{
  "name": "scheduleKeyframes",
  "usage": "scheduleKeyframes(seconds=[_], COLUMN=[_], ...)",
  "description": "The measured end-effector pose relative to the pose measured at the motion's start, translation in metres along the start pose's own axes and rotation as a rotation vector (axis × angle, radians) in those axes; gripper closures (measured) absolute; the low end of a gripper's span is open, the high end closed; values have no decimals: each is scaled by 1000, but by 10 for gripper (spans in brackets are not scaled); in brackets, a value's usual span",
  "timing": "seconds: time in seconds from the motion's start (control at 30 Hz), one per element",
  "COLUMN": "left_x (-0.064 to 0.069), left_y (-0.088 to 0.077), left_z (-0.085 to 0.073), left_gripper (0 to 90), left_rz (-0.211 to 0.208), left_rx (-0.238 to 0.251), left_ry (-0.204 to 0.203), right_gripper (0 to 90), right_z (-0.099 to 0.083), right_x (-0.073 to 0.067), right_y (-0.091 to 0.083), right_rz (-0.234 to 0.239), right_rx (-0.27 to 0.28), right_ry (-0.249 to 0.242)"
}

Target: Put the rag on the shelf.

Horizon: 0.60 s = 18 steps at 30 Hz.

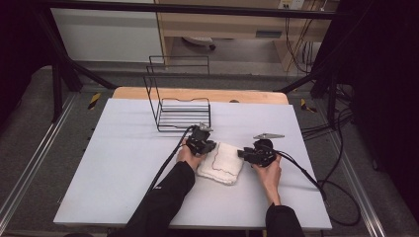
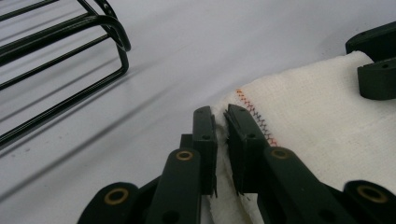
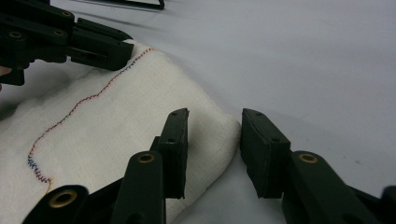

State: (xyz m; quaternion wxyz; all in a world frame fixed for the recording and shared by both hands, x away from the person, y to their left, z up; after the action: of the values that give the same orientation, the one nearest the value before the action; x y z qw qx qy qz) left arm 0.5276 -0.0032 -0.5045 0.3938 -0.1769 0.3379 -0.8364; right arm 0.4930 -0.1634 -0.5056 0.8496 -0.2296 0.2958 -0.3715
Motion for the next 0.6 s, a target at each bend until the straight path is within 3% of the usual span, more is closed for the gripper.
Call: scheduleKeyframes(seconds=[0.33,0.6], left_x=[-1,-2], left_y=[-1,-4], left_z=[0,2], left_gripper=[829,845], left_rz=[-13,-21], left_rx=[-8,15], left_ry=[-23,-45], right_gripper=[788,806], right_z=[1,6], right_x=[-2,-6], right_y=[1,-5], right_rz=[25,30], right_rx=[6,51], right_ry=[25,20])
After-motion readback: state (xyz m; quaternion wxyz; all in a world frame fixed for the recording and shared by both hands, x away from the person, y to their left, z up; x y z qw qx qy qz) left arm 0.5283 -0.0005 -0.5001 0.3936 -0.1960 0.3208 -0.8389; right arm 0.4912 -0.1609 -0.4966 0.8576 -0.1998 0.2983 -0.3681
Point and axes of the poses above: each handheld gripper's, and its own axes: y roughly forward along the jaws, z roughly out of its top, x roughly to its right, the point moved 8 cm from there along y, roughly forward along the jaws, and after that the axes turned 7 degrees about z, right-handed, at the moved point
